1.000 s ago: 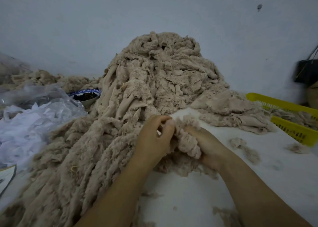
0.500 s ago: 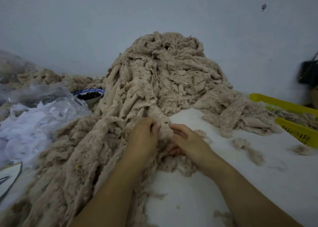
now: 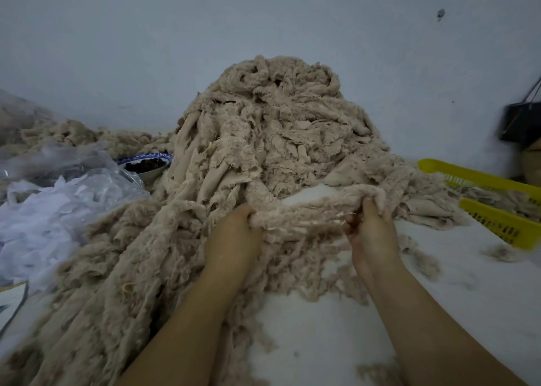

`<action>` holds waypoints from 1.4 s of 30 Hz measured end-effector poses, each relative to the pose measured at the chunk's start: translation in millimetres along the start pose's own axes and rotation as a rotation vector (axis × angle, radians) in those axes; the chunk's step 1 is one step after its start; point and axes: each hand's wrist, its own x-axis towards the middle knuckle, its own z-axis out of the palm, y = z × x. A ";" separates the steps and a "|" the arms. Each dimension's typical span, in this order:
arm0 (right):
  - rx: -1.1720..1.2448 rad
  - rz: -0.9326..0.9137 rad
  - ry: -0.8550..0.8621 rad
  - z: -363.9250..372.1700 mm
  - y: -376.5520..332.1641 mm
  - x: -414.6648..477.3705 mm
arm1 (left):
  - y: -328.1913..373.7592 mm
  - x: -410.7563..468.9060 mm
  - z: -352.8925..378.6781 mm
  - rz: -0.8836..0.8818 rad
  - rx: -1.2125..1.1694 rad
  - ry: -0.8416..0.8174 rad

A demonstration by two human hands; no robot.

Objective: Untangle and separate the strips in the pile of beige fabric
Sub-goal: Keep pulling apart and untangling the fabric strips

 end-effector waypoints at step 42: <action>-0.536 -0.190 -0.216 12.6 -1.9 -28.3 | 17.3 -0.9 -4.7 -0.276 -1.419 -0.126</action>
